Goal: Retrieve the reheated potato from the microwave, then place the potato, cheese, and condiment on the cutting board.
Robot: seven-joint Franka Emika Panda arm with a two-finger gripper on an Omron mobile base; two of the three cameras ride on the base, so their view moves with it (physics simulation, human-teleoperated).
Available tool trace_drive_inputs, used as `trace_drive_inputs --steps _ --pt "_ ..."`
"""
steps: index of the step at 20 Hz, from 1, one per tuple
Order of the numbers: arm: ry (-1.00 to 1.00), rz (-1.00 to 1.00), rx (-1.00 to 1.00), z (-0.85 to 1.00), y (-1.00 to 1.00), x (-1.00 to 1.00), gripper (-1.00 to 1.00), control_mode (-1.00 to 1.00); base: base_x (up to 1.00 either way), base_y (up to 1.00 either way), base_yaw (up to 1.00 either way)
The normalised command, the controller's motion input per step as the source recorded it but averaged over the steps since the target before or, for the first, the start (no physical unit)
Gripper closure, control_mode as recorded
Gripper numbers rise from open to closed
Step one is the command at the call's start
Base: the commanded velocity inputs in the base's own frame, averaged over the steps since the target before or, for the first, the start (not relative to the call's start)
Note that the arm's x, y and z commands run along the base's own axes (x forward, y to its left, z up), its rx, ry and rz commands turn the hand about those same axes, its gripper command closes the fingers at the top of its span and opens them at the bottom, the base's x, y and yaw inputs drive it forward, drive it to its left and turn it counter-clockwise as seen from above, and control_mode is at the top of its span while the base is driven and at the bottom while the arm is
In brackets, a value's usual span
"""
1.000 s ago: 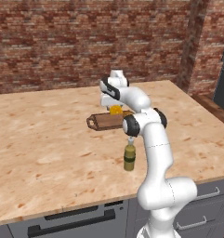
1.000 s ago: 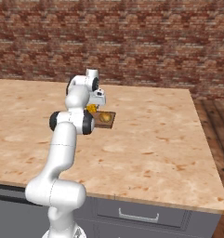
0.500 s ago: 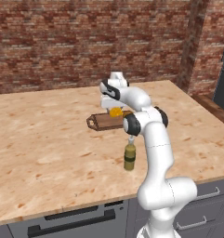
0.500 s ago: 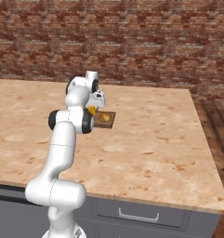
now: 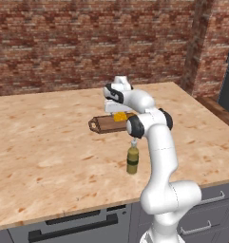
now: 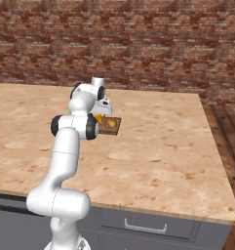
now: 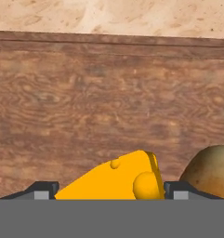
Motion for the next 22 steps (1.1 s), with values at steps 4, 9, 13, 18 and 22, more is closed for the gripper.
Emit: trace_drive_inputs --steps 4,9,13,18,22 --pt "0.0 0.03 0.0 -0.02 -0.02 0.0 1.0 -1.0 0.0 0.0 0.0" --pt "0.0 0.02 0.0 -0.04 0.0 -0.02 1.0 -1.0 0.0 0.0 0.0" --pt "0.0 0.01 0.0 -0.11 0.0 -0.03 1.0 -1.0 0.0 0.0 0.0" --pt "0.0 0.0 0.0 -0.1 0.0 0.0 1.0 -1.0 0.0 0.0 0.0" --pt "0.0 0.0 0.0 -0.07 0.0 0.0 1.0 -1.0 0.0 0.0 0.0"
